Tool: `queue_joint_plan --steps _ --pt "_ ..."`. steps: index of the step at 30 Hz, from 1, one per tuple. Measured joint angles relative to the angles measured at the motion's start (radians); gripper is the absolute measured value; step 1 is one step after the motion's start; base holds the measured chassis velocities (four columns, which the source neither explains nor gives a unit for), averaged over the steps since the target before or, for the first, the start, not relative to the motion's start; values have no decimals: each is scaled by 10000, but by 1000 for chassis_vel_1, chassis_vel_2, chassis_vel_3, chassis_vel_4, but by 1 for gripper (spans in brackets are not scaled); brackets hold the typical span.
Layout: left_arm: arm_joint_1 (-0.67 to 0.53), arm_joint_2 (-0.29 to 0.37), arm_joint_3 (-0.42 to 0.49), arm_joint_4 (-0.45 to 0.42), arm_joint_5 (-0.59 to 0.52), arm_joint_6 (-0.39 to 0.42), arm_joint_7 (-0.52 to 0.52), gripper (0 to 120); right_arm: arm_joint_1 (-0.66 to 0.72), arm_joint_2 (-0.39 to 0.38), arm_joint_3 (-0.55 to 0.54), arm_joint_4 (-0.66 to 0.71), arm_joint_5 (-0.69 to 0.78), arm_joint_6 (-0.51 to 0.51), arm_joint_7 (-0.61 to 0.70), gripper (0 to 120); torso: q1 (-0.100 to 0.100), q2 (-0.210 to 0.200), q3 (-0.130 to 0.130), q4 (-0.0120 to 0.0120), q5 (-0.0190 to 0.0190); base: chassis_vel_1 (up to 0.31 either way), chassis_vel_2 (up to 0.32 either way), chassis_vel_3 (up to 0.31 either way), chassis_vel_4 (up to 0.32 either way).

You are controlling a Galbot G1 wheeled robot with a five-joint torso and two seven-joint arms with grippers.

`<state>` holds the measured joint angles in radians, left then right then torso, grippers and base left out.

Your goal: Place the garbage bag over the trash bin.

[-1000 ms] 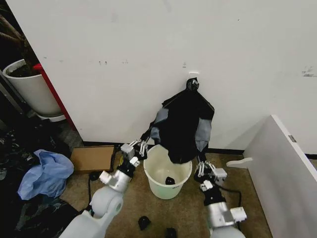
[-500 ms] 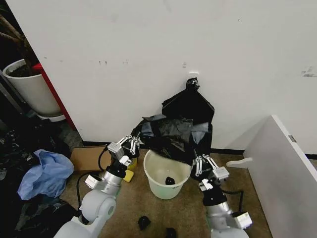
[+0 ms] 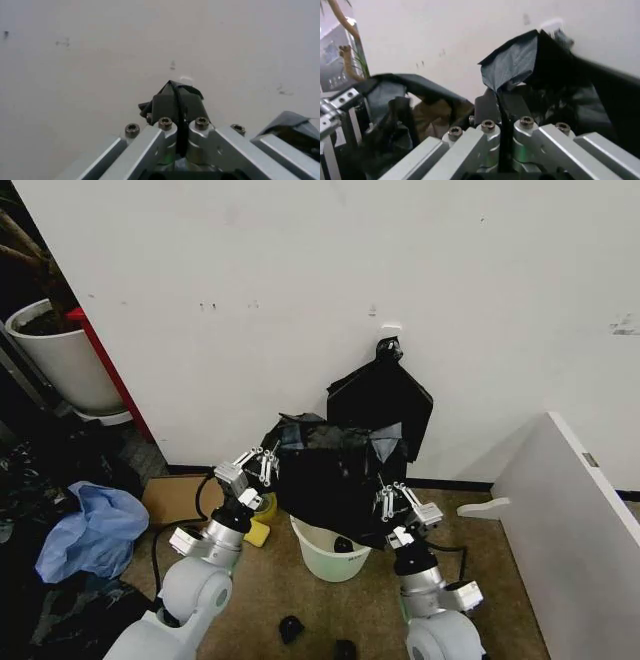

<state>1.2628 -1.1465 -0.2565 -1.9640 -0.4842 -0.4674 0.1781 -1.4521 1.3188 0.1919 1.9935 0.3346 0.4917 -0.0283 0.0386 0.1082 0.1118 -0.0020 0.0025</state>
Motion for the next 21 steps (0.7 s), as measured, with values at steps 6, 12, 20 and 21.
queue_joint_plan --steps 6,12,20,21 --pt "-43 -52 10 227 341 -104 -249 0 240 82 -141 -450 331 -2 -1 0 0 0 0 0 0 0 0 0 0" --pt "59 -131 402 829 502 -267 -274 0 594 281 -208 -1225 451 -17 -57 0 0 0 0 1 1 0 0 0 0" --pt "343 -469 725 2023 28 -476 -127 0 534 -207 225 -1962 -542 -184 527 0 0 0 0 0 2 0 0 0 0" --pt "338 -565 766 2136 -128 -477 -60 0 494 -331 340 -1956 -627 -191 579 0 0 0 0 0 4 0 0 0 0"
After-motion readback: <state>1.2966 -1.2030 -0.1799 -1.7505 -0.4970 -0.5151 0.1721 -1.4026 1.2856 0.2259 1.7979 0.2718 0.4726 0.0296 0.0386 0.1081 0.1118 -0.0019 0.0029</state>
